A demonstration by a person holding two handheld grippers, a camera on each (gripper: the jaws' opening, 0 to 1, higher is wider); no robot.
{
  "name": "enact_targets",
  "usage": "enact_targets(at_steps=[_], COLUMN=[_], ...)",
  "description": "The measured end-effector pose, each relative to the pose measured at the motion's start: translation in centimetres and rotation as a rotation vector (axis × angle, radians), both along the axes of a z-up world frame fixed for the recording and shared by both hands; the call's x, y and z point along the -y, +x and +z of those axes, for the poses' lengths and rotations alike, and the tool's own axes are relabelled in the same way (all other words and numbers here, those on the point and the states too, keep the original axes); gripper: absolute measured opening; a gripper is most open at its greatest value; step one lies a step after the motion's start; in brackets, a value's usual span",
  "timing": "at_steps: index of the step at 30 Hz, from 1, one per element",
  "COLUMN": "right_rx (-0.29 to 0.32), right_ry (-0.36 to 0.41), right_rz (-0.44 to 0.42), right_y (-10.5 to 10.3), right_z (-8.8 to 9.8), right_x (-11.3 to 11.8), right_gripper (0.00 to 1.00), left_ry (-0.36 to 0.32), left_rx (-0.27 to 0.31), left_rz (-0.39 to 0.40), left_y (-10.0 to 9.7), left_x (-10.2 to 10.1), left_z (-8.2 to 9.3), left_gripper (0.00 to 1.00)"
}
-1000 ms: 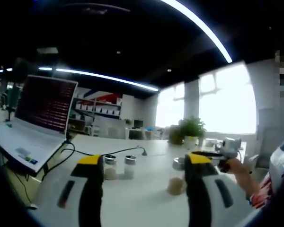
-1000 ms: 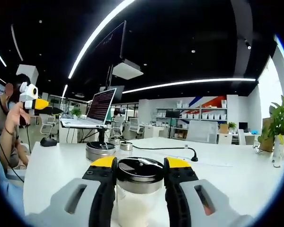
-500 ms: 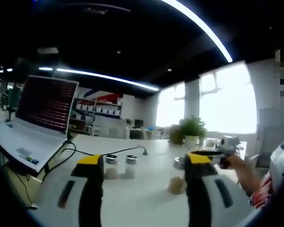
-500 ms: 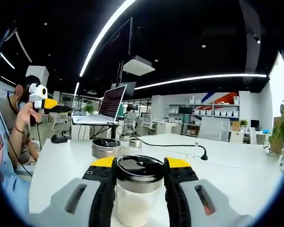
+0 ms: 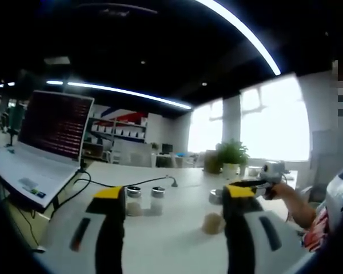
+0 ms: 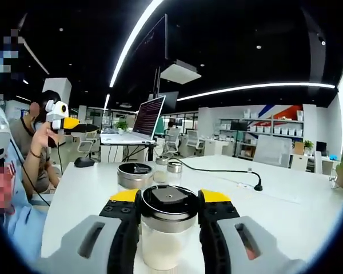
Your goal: Rotate the seasoning bottle until the label or dispensing opening points toward the visible target arrow and the bottle remains upright within the marked orientation range
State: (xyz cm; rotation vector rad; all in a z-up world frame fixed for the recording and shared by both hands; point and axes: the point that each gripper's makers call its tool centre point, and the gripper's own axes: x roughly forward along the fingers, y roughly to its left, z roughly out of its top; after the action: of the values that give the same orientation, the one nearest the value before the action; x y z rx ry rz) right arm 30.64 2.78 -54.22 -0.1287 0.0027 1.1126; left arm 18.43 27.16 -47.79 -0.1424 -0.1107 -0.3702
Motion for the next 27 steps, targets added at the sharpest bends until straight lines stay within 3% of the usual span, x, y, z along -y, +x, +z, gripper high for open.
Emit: enact_targets(at_steps=[13,27], right_rx=[-0.052,-0.081], right_ry=[-0.005,-0.011], right_rz=[0.136,0.190], right_y=[-0.11,-0.21], right_z=[-0.28,-0.39], right_x=[0.05,-0.21], right_gripper=[0.39,0.39], left_ry=[-0.001,-0.001], left_rx=[-0.003,-0.005], left_rz=[-0.003,0.002], left_y=[0.11,0.16], left_x=[0.22,0.08], left_z=[-0.08,-0.11], left_gripper=[0.73,0.73])
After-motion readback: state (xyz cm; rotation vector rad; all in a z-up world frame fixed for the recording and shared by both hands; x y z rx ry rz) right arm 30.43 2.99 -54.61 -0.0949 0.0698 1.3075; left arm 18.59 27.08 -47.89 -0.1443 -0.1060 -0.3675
